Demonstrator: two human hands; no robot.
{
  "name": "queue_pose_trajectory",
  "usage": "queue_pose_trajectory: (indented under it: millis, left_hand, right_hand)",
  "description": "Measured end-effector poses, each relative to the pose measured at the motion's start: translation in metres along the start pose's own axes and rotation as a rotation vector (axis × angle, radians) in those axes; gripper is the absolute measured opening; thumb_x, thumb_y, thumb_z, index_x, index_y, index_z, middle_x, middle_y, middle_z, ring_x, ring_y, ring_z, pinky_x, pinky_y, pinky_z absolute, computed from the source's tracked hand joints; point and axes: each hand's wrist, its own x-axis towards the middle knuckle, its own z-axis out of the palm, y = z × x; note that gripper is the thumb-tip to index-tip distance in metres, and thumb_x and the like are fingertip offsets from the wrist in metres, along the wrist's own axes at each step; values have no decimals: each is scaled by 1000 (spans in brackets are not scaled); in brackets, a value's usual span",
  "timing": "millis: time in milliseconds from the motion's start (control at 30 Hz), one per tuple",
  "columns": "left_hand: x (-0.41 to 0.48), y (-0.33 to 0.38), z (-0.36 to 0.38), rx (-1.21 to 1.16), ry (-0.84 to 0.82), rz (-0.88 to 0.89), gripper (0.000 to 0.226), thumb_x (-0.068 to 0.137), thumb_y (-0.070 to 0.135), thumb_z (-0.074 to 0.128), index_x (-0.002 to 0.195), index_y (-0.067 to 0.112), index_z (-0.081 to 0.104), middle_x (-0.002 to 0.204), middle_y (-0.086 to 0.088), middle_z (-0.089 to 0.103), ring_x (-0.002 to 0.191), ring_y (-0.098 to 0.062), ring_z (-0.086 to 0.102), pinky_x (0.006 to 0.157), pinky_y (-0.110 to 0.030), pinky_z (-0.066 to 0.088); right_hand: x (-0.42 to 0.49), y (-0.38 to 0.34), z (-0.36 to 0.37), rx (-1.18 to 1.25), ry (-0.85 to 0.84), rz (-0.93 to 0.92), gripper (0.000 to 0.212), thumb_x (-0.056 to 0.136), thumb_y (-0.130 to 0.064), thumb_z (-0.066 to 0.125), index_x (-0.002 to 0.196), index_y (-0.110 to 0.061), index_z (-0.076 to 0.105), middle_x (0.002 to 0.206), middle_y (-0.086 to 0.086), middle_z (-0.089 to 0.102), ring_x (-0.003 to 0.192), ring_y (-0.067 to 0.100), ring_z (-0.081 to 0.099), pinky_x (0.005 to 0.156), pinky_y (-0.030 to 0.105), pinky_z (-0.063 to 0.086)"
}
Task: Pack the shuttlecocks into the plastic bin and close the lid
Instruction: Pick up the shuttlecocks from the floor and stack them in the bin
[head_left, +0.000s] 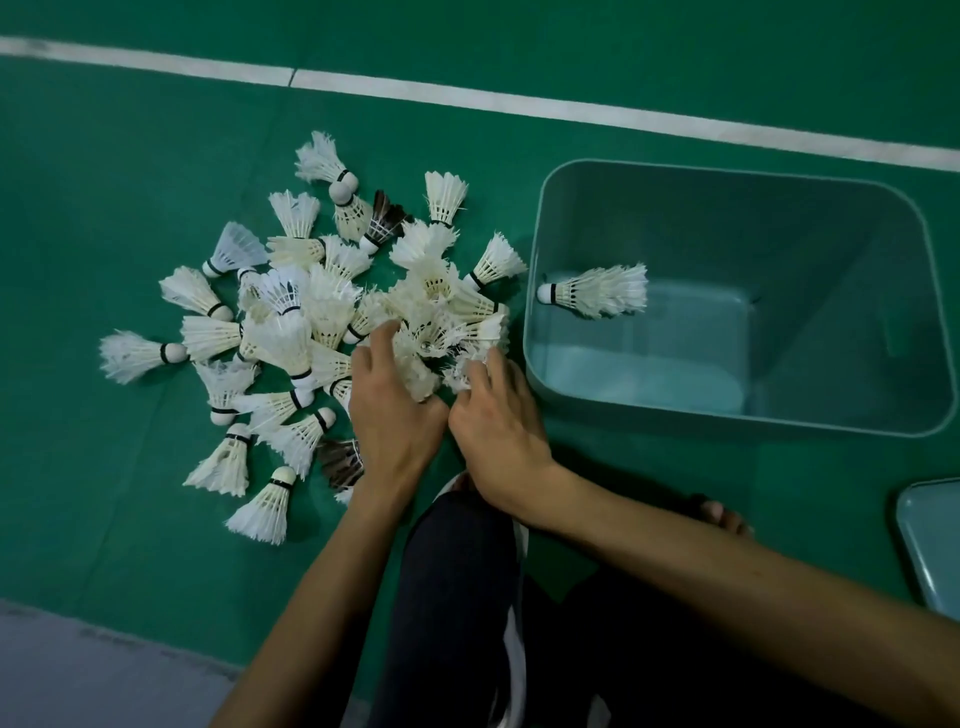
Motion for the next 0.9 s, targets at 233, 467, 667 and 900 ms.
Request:
queue_pose_trajectory:
  millis: [233,467,667,900]
  left_hand:
    - [30,3,5,286,-160,5,27,83,34,76,106,22,80,107,-4,54,80,-25,59,65,-29,39]
    - [24,17,-35,51,108,-28,20,81,33,79,91,16,79,92,-3,62,74,-15,56,64,-28,41]
    - [27,73,-69,-89,228,180,19,79,33,80,87,16,78,85,0,61,67,-8,51,58,-22,43]
    - [24,155,-48,-109,209,395,16,80,36,79,85,20,78,89,0,60,71,-10,49,55,-19,34]
  right_hand:
    - [-10,0,-17,-48,15,-23,36,83,-12,68,118,-3,64,126,21,50,133,43,34,113,47,33]
    - [-12,-8,-35,247,436,-51,30,57,7,73,86,2,69,84,16,62,89,35,56,63,41,48]
    - [-12,13,-112,379,781,97,22,74,4,70,92,-5,64,73,8,62,65,20,49,48,29,36]
    - [-25,154,-147,761,741,599,17,71,-24,70,88,-23,72,80,-2,73,79,21,71,73,37,59]
